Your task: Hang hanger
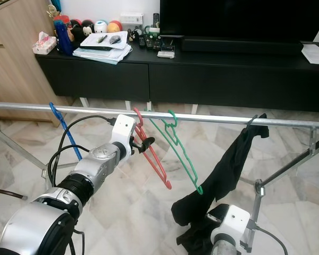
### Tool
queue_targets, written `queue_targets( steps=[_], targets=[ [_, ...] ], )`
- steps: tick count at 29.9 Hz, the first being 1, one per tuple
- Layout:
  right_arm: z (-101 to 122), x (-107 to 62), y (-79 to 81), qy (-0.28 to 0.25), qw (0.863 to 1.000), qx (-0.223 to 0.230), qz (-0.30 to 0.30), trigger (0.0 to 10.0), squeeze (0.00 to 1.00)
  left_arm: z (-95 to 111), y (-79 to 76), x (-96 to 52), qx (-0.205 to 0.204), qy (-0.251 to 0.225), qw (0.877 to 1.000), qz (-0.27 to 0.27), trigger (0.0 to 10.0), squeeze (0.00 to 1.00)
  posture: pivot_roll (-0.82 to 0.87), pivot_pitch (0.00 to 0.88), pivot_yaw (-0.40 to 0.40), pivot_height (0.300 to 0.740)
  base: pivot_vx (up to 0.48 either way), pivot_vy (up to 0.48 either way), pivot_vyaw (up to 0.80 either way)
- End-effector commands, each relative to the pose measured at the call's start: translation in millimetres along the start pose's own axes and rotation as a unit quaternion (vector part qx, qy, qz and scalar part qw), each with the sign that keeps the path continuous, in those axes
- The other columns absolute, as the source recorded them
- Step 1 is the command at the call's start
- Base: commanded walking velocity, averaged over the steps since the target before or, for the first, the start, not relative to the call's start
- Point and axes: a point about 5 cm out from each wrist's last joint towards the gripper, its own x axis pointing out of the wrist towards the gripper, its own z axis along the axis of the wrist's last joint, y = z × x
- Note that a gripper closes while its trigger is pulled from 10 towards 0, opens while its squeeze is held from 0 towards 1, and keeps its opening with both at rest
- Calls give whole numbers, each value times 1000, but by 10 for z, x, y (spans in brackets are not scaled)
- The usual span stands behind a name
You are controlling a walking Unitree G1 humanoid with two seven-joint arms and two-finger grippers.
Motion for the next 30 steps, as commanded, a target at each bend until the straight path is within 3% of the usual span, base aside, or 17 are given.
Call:
queue_targets(
  steps=[1,14,16,18,25,30],
  targets=[
    [35,-6,0,-13,1000,1,-1,10000,0,-8,-4,7,3,11,1000,-1,10000,0,-147,147,58,740,0,0,0],
    [35,-6,0,-13,1000,1,-1,10000,0,-8,-4,7,3,11,1000,-1,10000,0,-147,147,58,740,0,0,0],
    [-37,-21,-22,0,1000,3,-4,10000,0,-72,119,5,-10,49,996,78,10000,0,-136,169,75,740,0,0,0],
    [-67,-23,-28,5,1000,4,-4,10000,0,-114,176,-10,-15,65,992,109,10000,0,-136,169,75,740,0,0,0],
    [-59,-13,-29,5,1000,4,-5,10000,0,-148,201,-23,-15,68,991,114,10000,0,-137,168,71,740,0,0,0],
    [-55,-6,-31,3,1000,4,-5,10000,0,-30,198,-4,-16,41,993,114,10000,0,-134,167,70,740,0,0,0]
  ],
)
